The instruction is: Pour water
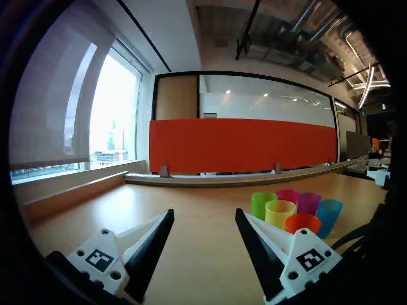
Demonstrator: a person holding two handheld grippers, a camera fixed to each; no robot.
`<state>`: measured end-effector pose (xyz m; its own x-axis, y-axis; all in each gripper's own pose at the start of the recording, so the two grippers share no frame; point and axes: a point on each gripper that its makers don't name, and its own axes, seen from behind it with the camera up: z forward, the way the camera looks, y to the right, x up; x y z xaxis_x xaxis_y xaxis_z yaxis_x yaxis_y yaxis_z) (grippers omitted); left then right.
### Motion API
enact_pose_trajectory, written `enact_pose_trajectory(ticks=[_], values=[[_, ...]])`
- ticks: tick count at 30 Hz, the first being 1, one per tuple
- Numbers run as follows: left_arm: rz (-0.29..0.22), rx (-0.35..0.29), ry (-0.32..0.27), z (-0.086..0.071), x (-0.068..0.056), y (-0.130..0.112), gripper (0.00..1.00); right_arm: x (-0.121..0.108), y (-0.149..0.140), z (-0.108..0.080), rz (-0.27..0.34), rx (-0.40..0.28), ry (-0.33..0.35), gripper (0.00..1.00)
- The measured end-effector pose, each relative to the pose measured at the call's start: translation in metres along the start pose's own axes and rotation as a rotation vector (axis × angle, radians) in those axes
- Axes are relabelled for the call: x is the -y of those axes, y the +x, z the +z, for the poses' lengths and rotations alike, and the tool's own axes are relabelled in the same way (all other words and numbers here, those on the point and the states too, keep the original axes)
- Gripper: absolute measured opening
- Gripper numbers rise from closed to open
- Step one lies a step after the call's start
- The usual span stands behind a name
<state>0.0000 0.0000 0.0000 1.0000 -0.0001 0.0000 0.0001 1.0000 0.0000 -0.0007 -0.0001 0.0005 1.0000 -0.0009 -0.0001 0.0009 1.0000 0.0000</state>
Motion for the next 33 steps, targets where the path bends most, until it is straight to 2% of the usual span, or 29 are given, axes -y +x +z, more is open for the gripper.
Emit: enact_pose_trajectory(ticks=[21,29,33], values=[[0.000,0.000,0.003,0.001,0.001,0.000,0.89,0.001,0.000,0.001,-0.001,0.000,0.003,0.99],[0.002,0.014,0.016,0.001,0.007,-0.001,0.89,0.006,-0.001,0.005,-0.004,0.009,0.013,0.99],[0.003,0.024,0.019,0.004,0.011,0.003,0.88,0.012,0.010,0.007,-0.007,0.001,0.025,0.99]])
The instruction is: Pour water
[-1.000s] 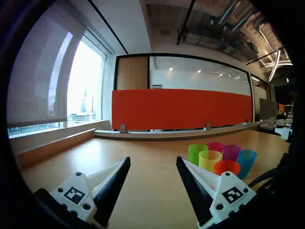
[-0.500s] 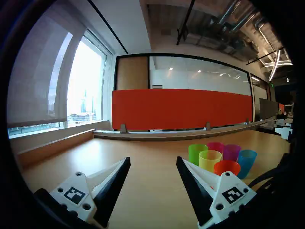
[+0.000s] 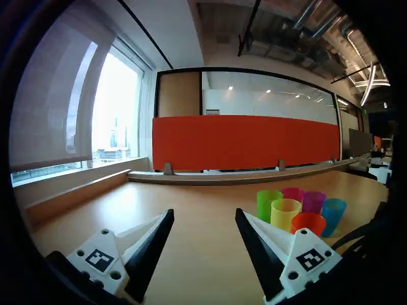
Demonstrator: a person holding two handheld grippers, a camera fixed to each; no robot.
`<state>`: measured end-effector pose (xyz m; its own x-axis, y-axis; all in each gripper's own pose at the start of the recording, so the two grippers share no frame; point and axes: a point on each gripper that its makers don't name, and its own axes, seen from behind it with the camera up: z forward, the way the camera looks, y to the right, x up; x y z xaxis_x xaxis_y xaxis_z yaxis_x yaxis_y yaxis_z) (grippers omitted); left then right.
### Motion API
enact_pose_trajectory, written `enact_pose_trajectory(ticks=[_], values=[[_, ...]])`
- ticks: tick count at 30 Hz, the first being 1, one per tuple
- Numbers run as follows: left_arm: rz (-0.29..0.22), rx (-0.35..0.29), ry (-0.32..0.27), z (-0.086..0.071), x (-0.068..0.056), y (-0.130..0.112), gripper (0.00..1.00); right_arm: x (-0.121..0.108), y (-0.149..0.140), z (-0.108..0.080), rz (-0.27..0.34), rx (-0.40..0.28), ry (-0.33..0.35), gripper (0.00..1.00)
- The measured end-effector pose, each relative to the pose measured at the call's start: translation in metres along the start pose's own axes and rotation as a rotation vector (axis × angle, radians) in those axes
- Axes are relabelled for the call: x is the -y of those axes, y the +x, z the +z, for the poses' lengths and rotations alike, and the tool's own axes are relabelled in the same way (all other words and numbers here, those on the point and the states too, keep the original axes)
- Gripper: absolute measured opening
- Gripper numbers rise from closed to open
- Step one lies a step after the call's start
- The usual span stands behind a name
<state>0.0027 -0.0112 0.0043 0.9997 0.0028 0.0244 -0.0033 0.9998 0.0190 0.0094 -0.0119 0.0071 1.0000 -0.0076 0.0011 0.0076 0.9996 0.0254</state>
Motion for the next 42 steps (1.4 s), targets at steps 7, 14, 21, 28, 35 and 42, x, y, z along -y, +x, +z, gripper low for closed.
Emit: enact_pose_trajectory(ticks=[7,14,21,28,35,42], values=[[-0.035,-0.012,-0.033,0.007,-0.001,0.028,0.88,0.006,0.028,0.007,0.000,0.005,0.023,0.99],[-0.027,-0.009,-0.093,0.014,-0.007,0.067,0.88,0.008,0.062,0.011,-0.014,0.027,0.053,0.99],[-0.005,-0.008,-0.126,0.019,-0.007,0.114,0.88,0.015,0.102,0.011,-0.037,0.035,0.094,0.99],[-0.015,-0.006,-0.167,0.021,-0.011,0.145,0.89,0.021,0.138,0.012,-0.030,0.026,0.128,0.99],[-0.022,0.017,-0.194,0.024,-0.014,0.151,0.89,0.027,0.152,0.012,-0.011,0.020,0.162,0.99],[-0.016,0.002,-0.276,0.022,-0.030,0.160,0.89,0.043,0.156,0.011,-0.028,0.020,0.242,0.99]])
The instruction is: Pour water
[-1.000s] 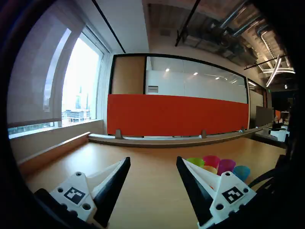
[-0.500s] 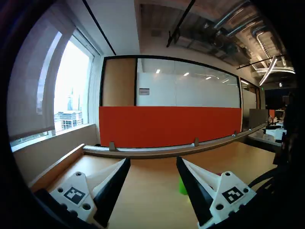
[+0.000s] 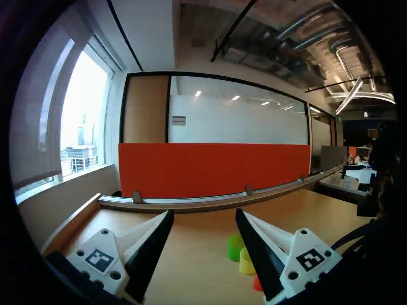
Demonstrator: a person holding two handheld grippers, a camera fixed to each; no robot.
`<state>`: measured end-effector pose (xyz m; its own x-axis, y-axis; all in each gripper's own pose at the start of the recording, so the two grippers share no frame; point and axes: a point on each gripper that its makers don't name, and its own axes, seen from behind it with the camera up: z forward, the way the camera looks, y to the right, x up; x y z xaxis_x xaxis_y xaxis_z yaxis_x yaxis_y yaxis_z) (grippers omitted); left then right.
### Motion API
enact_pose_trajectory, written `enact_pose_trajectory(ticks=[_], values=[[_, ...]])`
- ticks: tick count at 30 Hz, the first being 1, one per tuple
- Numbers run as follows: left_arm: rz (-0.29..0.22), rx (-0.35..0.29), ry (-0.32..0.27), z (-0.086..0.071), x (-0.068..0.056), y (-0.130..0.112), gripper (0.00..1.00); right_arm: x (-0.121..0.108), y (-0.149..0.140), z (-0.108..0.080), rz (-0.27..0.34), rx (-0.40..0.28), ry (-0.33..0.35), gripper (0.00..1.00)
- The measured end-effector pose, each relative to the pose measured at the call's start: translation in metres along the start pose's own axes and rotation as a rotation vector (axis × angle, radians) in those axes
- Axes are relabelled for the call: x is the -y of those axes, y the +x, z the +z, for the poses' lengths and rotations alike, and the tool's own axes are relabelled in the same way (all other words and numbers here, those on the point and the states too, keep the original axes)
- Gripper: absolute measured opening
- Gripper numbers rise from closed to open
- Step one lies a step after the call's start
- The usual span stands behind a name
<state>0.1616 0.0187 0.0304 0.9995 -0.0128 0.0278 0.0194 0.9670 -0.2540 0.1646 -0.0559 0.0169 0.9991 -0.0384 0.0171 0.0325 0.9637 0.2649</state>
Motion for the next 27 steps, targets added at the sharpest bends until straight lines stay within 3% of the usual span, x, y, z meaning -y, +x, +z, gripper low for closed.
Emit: enact_pose_trajectory(ticks=[9,18,27], values=[[-0.033,0.010,-0.109,0.003,-0.016,0.003,0.89,0.034,0.002,0.002,0.005,0.010,0.166,0.99],[-0.021,0.012,-0.231,0.006,-0.035,0.002,0.88,0.083,0.004,-0.005,0.022,0.015,0.378,0.99],[-0.015,0.023,-0.294,0.013,-0.039,0.004,0.88,0.098,0.001,0.001,-0.007,0.056,0.431,0.99]])
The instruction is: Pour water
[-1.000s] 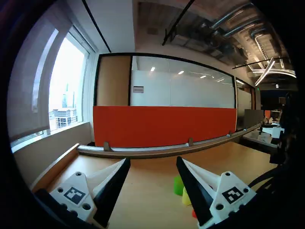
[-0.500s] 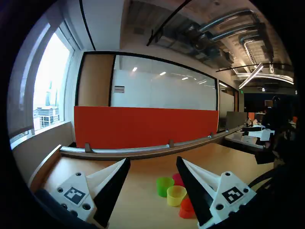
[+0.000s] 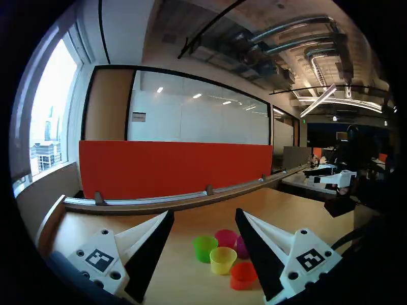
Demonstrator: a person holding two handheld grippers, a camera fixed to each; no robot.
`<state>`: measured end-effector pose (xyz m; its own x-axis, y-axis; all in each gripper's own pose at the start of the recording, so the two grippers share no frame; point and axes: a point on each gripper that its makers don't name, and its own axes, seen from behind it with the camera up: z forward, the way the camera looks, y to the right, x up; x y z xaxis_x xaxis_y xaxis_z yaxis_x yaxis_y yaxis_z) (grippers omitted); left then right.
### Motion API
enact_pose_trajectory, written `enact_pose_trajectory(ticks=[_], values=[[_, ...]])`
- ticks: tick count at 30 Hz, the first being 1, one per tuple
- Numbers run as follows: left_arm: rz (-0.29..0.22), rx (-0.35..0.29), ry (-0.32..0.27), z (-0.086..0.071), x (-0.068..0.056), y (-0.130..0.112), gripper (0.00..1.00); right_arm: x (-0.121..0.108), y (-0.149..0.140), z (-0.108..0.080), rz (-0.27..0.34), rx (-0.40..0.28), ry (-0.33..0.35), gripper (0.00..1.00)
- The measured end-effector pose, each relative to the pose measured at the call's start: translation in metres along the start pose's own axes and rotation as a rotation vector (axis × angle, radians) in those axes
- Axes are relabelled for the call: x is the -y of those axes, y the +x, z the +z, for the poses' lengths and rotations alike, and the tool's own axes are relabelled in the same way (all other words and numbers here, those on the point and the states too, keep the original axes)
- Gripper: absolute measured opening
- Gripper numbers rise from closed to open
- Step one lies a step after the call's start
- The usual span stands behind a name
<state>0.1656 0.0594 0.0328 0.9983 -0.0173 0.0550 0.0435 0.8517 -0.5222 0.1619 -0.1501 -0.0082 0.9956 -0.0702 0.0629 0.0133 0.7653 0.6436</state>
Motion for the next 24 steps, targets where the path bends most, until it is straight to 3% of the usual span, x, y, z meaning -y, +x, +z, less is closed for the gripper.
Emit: enact_pose_trajectory(ticks=[15,24], values=[[0.050,0.129,-0.081,0.018,0.012,-0.024,0.89,0.016,-0.036,0.004,-0.110,0.155,0.086,1.00],[0.105,0.198,-0.127,0.028,0.019,-0.038,0.89,0.018,-0.044,0.007,-0.114,0.212,0.116,0.99]])
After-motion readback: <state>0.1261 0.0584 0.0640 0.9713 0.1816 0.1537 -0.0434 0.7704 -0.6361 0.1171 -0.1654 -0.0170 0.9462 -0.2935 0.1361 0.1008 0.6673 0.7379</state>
